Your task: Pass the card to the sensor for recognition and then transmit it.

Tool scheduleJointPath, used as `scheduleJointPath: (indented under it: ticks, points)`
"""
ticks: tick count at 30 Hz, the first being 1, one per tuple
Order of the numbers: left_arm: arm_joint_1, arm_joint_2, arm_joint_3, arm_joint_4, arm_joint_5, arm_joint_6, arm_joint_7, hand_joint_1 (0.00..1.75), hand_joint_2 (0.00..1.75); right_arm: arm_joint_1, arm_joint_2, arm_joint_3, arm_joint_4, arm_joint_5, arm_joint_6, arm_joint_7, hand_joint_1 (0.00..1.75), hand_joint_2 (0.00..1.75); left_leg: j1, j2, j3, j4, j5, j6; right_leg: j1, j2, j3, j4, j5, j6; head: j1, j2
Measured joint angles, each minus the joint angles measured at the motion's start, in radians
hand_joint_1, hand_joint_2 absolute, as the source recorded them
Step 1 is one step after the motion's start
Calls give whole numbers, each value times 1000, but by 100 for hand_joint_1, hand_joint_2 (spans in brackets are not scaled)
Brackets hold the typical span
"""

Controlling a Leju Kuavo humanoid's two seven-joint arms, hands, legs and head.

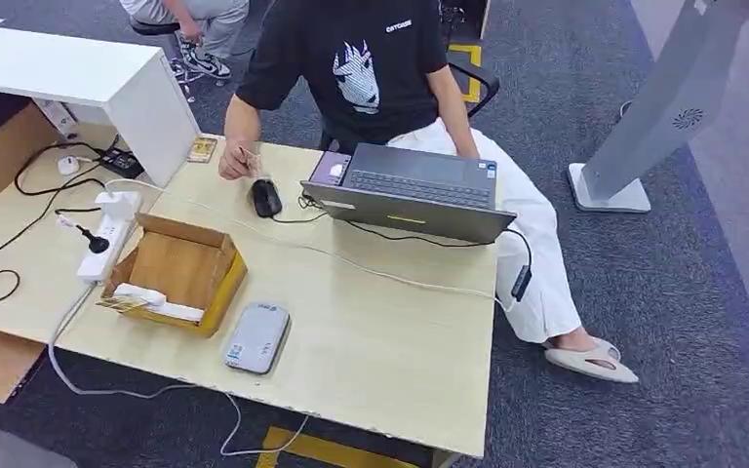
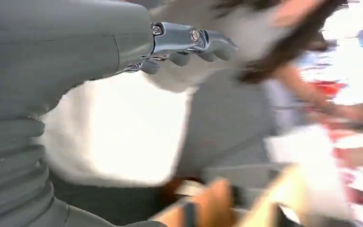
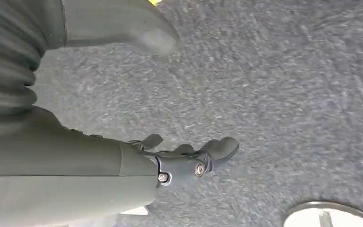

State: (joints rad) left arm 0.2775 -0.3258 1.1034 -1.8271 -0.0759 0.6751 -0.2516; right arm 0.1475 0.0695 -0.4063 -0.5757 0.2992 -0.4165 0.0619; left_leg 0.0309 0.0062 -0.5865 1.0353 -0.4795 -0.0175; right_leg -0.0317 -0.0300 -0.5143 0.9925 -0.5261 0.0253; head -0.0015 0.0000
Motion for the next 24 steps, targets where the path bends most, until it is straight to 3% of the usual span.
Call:
scheduleJointPath:
  ticks: [1,5,9,10,16,18,20,24]
  points:
    - [12,-1,-15,-26,-8,-40,-28,0,175,8,9,-13,-11,31,17,29,0,175,0,0,0,0,0,0,0,-1,0,0,0,0,0,0]
    - [-42,-4,38,-124,-169,-478,-102,0,175,30,76,-137,-110,218,125,100,0,175,1,-2,-2,0,1,0,1,-4,0,0,0,0,0,0]
    - [-116,35,104,-222,-270,-702,-130,0,175,32,139,-279,-187,347,203,116,0,175,1,0,0,-1,2,-2,1,-1,0,1,1,-2,0,0]
    - [-129,47,109,-238,-283,-729,-126,0,175,32,151,-313,-203,370,214,116,0,175,1,-1,-1,-1,2,-2,1,-1,0,1,1,-2,0,0]
    - [-171,100,120,-292,-345,-748,-133,0,175,39,182,-436,-258,430,255,109,0,175,1,-1,-1,-1,2,-2,1,-1,0,1,1,-2,1,0]
    - [-170,141,85,-291,-409,-722,-95,0,175,39,188,-474,-266,493,286,92,0,175,1,-1,-1,0,2,-2,1,-1,-1,1,1,-2,1,0]
    - [-168,208,3,-276,-473,-658,-16,0,175,34,192,-517,-272,551,320,75,0,175,1,-2,-1,0,2,-2,1,-3,-1,1,1,-2,1,0]
    - [-174,374,-260,-182,-585,-455,153,0,175,16,194,-591,-275,636,357,38,0,175,1,-4,0,-1,4,-3,1,-5,1,2,1,-2,1,0]
